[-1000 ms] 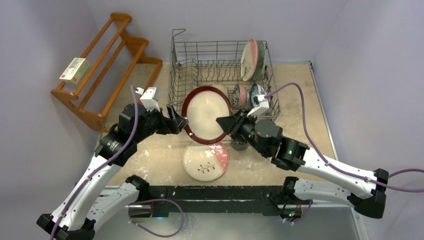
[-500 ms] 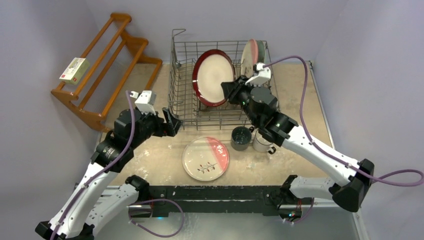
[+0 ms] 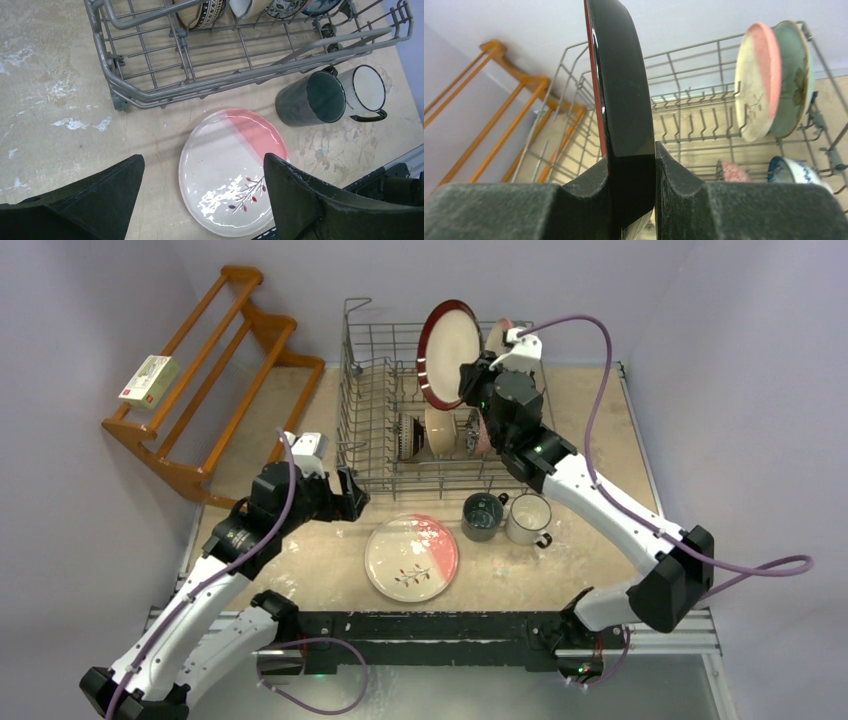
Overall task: Load the mixed dishes into the dish rack
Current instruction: Pick up the plate at the center of the board, then insert the plate into the dish rack.
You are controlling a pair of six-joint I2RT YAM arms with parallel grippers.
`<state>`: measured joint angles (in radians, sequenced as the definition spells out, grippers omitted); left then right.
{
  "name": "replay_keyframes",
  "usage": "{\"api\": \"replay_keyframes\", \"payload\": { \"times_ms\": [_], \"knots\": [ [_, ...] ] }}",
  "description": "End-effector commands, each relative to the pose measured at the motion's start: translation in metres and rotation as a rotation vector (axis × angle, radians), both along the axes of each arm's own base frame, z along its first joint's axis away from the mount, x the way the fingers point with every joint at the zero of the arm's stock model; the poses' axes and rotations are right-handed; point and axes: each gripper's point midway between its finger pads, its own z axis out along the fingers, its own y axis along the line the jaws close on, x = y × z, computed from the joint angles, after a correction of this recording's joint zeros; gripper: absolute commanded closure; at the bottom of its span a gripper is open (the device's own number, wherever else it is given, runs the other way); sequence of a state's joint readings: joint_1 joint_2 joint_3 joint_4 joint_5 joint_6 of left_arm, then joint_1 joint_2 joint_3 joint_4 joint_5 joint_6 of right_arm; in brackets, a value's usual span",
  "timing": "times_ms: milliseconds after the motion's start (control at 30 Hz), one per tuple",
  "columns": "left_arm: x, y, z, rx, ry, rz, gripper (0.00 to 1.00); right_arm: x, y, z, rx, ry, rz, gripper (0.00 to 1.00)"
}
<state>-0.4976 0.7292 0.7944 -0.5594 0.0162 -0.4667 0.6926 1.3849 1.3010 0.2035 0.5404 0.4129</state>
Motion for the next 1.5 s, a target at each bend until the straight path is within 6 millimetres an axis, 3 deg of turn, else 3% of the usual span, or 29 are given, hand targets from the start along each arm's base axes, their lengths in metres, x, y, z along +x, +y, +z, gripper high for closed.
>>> {"api": "replay_keyframes", "payload": {
  "times_ms": [0,300,567,1000,1467],
  "knots": [
    [0.008,0.0,0.007,0.0,-0.05,0.006,0.13,0.007,-0.031,0.113,0.174,-0.286,-0.089,1.0],
    [0.005,0.001,0.011,-0.011,-0.07,0.007,0.13,0.057,-0.063,0.095,0.034,-0.283,-0.228,1.0],
    [0.003,0.003,0.016,-0.017,-0.086,0.005,0.14,0.093,-0.075,0.074,-0.082,-0.25,-0.314,1.0],
    [0.003,0.003,0.019,-0.022,-0.103,0.003,0.14,0.131,-0.081,0.066,-0.225,-0.236,-0.402,1.0],
    [0.003,0.003,0.019,-0.021,-0.104,0.002,0.14,0.173,-0.075,0.034,-0.35,-0.2,-0.423,1.0]
  ]
}}
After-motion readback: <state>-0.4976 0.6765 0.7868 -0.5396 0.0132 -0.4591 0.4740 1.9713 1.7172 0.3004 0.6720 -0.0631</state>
